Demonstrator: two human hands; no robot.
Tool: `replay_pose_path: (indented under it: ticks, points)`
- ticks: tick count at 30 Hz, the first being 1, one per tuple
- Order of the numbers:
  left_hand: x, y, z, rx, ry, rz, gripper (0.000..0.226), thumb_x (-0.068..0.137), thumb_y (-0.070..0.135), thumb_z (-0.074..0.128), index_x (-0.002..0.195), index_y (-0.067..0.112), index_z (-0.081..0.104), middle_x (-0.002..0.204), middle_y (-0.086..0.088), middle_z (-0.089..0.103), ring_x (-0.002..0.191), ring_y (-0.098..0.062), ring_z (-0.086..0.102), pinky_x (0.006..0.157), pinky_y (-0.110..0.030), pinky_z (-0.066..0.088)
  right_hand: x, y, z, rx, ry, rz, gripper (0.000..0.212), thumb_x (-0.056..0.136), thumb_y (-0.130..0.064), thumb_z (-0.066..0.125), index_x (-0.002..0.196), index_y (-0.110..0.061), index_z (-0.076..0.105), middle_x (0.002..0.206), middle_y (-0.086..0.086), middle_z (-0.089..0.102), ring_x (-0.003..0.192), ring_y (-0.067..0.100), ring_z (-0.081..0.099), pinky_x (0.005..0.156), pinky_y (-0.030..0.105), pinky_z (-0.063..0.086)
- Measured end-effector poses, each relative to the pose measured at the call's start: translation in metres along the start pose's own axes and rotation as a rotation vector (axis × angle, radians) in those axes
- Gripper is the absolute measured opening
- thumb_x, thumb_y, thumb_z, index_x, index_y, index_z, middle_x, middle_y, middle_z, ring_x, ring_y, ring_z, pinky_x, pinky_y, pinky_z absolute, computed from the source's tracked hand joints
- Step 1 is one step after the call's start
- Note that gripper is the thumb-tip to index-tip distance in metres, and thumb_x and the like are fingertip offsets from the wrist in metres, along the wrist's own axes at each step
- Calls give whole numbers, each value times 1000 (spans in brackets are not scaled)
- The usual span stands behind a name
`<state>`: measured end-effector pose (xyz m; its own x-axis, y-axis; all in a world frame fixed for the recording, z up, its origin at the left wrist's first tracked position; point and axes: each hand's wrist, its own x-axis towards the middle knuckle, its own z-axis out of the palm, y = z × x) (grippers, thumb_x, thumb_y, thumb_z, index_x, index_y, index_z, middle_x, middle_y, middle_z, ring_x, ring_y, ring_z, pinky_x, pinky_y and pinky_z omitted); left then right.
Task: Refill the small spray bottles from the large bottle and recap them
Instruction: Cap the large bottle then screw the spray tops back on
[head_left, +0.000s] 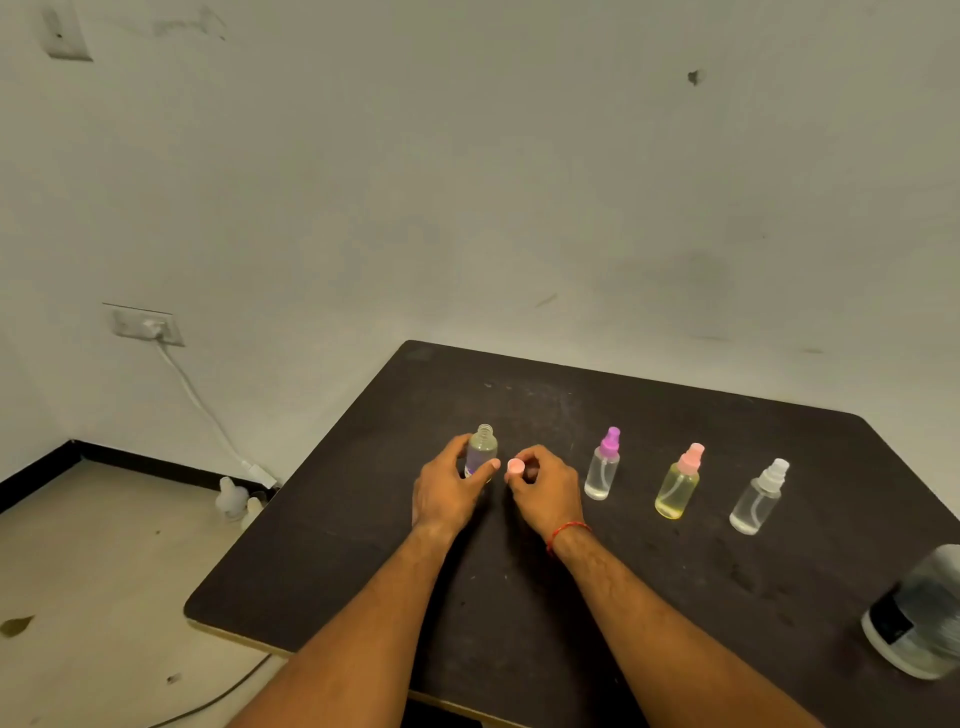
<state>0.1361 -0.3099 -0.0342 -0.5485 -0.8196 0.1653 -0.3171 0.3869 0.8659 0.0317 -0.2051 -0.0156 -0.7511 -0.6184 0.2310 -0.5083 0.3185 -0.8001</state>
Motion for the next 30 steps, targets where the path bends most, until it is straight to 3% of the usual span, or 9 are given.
replay_pose_path:
  ticks: [4,6,9,12,18,24,30]
  points:
    - [-5,1,0,-49,-11,49,48,89,48,75,131,32,60,124,10,68,106,-4,61,93,-27,52,5,-11,-13,76,20,-76,14,86,-12,70,96,-21,66,89,-9,68,83,1,64,69,6,48]
    - [-7,2,0,-64,-19,73,48,88,47,75,131,31,61,123,11,69,108,-4,62,94,-26,52,9,-17,-20,80,45,-123,17,89,-15,68,106,-18,69,96,-7,69,87,2,63,72,5,47]
    - [-9,3,0,-79,-24,111,49,88,47,76,132,30,62,121,12,70,110,-5,64,95,-25,53,14,-23,-27,31,26,-198,29,90,-8,66,118,-14,69,110,-1,70,98,9,63,87,20,53]
    - [-11,3,-1,-86,-34,145,49,87,48,76,131,32,63,119,15,70,109,-2,64,94,-23,53,15,-29,-33,-74,-18,-272,35,88,-2,64,121,-14,67,114,4,69,101,16,65,92,33,55]
    - [-11,4,-2,-103,-45,164,47,87,47,77,130,32,64,119,18,68,109,-1,63,96,-20,51,16,-45,-42,-207,-49,-302,25,84,0,66,97,-19,57,91,0,66,83,16,64,76,34,58]
    - [-11,3,-1,-94,-41,184,46,86,50,76,128,37,63,112,24,65,106,10,60,92,-16,49,19,-47,-43,-159,-62,-298,27,84,2,67,104,-17,67,102,1,66,93,12,60,85,29,56]
    - [-9,-1,2,-89,-63,194,52,85,55,75,131,35,63,120,18,69,110,0,64,95,-21,52,21,-52,-40,-149,-179,-331,33,82,0,70,108,-19,70,109,0,67,102,13,60,93,30,53]
